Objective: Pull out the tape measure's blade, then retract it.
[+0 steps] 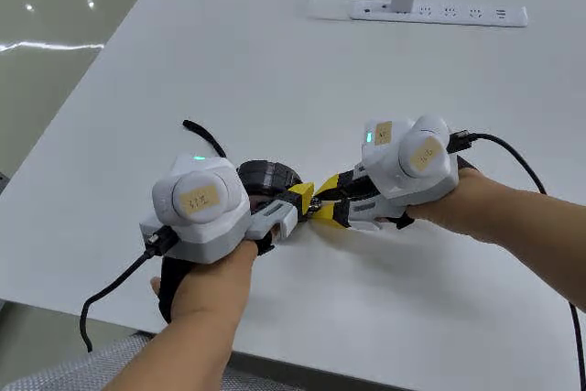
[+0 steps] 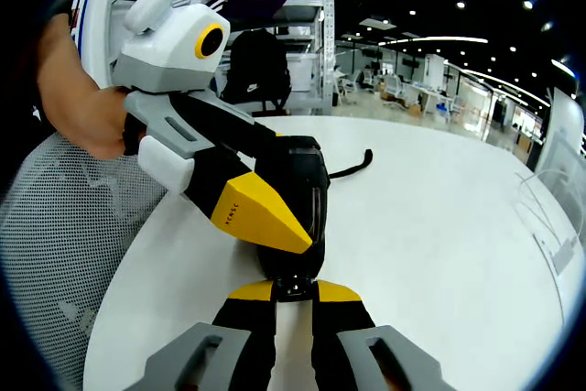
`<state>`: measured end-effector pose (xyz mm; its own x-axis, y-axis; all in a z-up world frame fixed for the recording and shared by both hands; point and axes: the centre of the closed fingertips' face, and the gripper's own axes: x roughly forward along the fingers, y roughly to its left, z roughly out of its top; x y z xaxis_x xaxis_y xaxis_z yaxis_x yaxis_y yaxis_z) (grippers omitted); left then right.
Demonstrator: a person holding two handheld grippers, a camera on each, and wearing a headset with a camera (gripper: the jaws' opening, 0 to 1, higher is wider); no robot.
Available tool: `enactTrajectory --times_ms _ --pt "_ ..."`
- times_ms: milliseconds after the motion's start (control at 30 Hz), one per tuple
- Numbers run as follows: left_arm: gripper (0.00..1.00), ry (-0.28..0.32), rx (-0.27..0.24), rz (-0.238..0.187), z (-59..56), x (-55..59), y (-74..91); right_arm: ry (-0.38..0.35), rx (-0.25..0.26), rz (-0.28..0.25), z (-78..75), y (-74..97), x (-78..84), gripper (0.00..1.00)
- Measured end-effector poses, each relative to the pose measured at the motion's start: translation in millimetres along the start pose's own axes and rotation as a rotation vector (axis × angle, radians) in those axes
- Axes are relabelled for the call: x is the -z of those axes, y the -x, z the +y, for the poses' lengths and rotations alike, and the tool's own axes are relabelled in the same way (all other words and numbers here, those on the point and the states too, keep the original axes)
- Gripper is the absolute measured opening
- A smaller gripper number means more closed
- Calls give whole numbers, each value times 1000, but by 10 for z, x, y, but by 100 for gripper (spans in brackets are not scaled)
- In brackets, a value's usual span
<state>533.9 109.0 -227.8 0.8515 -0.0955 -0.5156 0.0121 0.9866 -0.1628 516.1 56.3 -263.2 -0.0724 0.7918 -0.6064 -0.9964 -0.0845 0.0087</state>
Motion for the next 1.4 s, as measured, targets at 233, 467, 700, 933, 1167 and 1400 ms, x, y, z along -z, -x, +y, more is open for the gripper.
enactTrajectory --times_ms 233,467,700,933,1167,1400 --pt "60 -13 10 -4 -4 -5 0 8 9 1 -3 -7 -9 11" --pt "60 -29 19 -9 -11 -24 -11 -61 44 -2 -92 67 65 19" --pt "63 -11 46 -23 -32 -47 -4 -93 79 -11 -107 173 94 24" --pt "68 -33 63 -4 -47 -11 12 -147 117 -25 -68 253 92 33" --pt "75 -92 93 3 -28 27 79 -213 195 -51 -40 404 103 43" --pt "85 -139 124 31 13 72 171 -282 275 -58 35 594 152 54"
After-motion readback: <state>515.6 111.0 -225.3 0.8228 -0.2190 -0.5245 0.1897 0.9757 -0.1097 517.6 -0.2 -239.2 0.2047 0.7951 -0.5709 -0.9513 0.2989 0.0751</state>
